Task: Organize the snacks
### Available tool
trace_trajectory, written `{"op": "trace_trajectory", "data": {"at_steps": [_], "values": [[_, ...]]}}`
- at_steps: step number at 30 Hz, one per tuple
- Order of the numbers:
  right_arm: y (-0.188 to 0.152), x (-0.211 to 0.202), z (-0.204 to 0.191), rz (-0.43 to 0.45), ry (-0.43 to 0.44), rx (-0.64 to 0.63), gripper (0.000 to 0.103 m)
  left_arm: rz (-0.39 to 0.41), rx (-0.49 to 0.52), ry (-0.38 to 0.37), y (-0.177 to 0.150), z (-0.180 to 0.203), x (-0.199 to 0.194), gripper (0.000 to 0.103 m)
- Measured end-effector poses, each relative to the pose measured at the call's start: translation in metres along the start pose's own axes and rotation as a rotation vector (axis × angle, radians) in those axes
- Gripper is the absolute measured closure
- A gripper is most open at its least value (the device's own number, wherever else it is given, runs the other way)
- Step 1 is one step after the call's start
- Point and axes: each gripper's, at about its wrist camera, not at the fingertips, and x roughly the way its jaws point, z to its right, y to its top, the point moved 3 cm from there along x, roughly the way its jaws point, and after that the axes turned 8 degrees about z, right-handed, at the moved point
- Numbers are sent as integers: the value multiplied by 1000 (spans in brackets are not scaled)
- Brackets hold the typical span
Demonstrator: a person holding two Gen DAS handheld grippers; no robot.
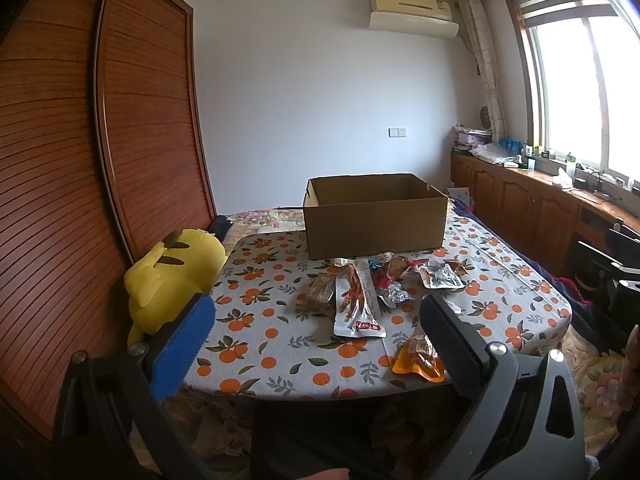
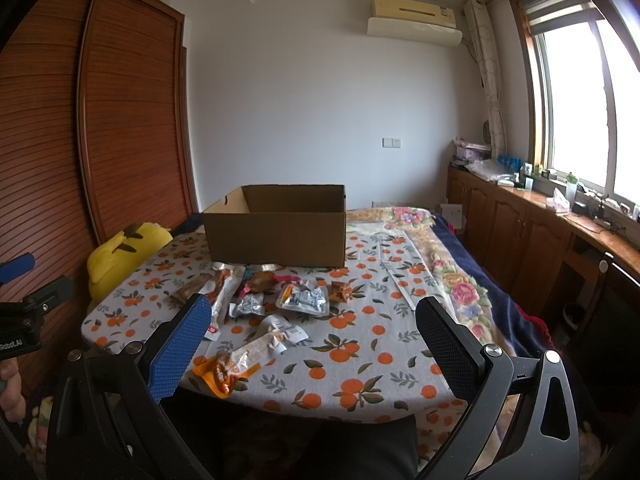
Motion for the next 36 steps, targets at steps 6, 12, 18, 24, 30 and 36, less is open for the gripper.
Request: {"op": "trace_trajectory", "data": {"at_steps": [6, 12, 18, 24, 30, 36], "values": [[0, -1, 0, -1, 1, -1, 0, 2, 1, -1, 1, 1, -1, 0], [0, 0, 0, 0, 1, 0, 0, 3, 2, -2, 2, 2, -2, 0], [0, 0, 0, 1, 1, 0, 0, 3, 2, -2, 2, 2, -2, 0], [0, -1, 0, 1, 1, -1, 0, 3, 2, -2, 2, 3, -3, 0], [0, -1, 0, 2, 1, -1, 0, 4, 1, -2, 2, 3, -3, 0], [1, -1, 0, 3, 0, 0, 0, 3, 3, -2, 2, 3, -3, 0]]}}
